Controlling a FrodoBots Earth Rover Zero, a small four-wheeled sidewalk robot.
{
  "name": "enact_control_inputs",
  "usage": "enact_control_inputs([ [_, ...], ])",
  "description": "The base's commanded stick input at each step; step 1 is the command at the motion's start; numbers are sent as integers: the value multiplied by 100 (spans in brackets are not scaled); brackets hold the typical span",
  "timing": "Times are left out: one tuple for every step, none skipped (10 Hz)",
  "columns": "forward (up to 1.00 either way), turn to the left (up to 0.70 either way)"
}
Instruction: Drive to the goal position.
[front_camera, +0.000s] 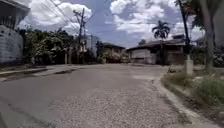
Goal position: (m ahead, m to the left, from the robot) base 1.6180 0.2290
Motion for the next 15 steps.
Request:
enact_control_inputs([
  [1,89],
  [0,100],
  [3,53],
  [2,60],
  [4,30],
  [1,88],
  [0,100],
  [0,100],
  [0,100],
  [0,100],
  [0,100],
  [0,100],
  [3,53],
  [5,10],
  [5,10],
])
